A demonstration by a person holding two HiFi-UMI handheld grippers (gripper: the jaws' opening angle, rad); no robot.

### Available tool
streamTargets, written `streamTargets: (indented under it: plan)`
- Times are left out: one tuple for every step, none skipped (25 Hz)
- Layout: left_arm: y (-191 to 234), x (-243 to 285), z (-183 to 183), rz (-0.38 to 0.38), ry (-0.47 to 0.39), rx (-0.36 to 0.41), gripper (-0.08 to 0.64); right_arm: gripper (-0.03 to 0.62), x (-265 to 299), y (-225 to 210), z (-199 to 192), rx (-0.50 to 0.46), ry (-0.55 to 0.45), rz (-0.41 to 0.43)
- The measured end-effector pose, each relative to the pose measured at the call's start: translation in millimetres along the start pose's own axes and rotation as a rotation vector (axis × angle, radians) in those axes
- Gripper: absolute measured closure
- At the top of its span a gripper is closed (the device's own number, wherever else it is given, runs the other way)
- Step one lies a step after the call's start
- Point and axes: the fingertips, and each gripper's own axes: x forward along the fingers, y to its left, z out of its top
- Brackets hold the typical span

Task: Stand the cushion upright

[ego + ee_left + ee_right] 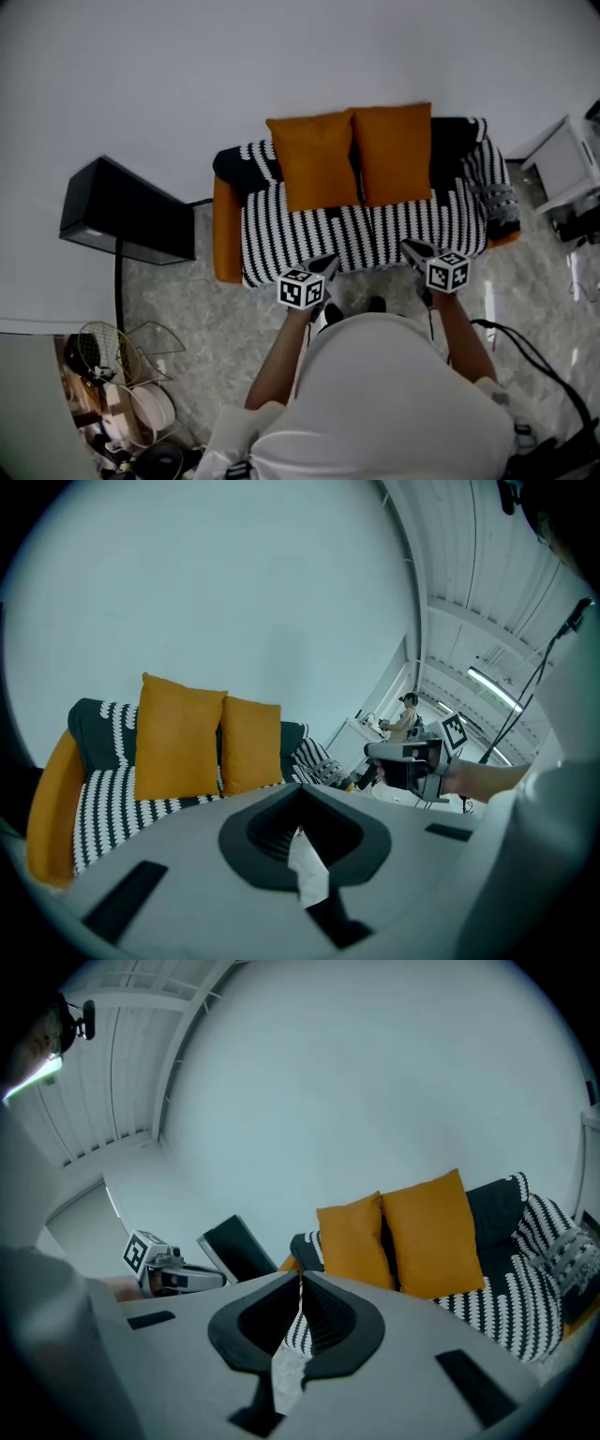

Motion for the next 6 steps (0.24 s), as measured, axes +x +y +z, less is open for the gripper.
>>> streamTargets:
  plan:
    - [0.2, 0.5, 0.4, 0.0, 0.001, 0.0, 0.558, 0.557, -0.1, -0.5, 0.8, 0.0, -0.001, -0.001]
    - [0.3, 1.1, 1.0, 0.0, 0.0, -0.001, 0.558, 0.557, -0.2, -1.2, 1.8, -0.001, -0.001, -0.002]
    - [0.4, 1.5, 1.6, -0.001, 0.0, -0.002, 0.558, 0.557, -0.1, -1.7, 2.7, -0.003, -0.001, -0.003]
    - [0.5, 1.9, 2.1, -0.002, -0.001, -0.003, 0.558, 0.557, 0.0, -2.3, 3.2, -0.003, -0.001, -0.004]
    - [0.7, 2.1, 2.5, -0.002, -0.002, -0.004, 0.558, 0.557, 0.1, -2.8, 3.6, -0.004, 0.0, -0.004]
    - [0.8, 2.3, 2.8, -0.002, -0.002, -0.005, 0.558, 0.557, 0.2, -3.3, 3.8, -0.004, 0.0, -0.005]
